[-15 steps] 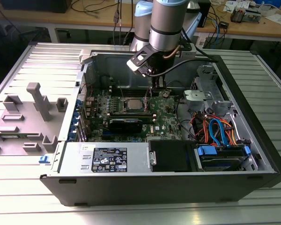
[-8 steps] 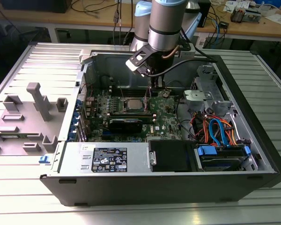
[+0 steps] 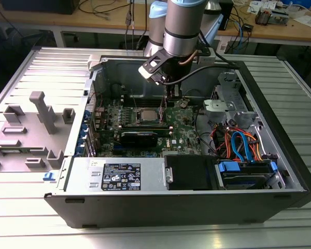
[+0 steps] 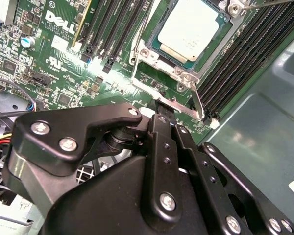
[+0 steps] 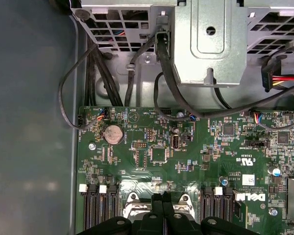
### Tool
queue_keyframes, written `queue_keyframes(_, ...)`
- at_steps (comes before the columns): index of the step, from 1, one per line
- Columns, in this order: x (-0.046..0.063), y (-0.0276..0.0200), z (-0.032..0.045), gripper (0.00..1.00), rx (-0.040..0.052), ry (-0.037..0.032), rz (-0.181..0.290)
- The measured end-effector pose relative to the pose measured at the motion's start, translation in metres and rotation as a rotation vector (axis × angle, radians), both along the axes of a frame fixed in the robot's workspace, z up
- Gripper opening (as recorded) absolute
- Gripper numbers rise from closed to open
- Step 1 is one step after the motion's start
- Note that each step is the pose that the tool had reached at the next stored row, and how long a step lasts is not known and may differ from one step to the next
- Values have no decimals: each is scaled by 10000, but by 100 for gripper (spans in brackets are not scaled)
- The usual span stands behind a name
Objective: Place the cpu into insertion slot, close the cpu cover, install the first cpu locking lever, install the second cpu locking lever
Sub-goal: 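Close the cpu cover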
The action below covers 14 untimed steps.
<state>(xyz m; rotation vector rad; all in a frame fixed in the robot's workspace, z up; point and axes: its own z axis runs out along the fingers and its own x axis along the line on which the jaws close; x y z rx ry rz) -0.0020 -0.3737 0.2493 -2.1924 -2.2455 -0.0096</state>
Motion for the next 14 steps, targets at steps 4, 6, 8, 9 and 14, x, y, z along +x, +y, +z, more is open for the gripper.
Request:
queue_keyframes(4, -29, 0, 0, 11, 0, 0, 1)
queue_keyframes(6, -40, 0, 0, 11, 0, 0, 2)
queue_keyframes(8, -51, 0, 0, 11, 0, 0, 1)
queue_keyframes(9, -58, 0, 0, 11, 0, 0, 1)
queue_keyframes(14, -77, 0, 0, 11, 0, 0, 2)
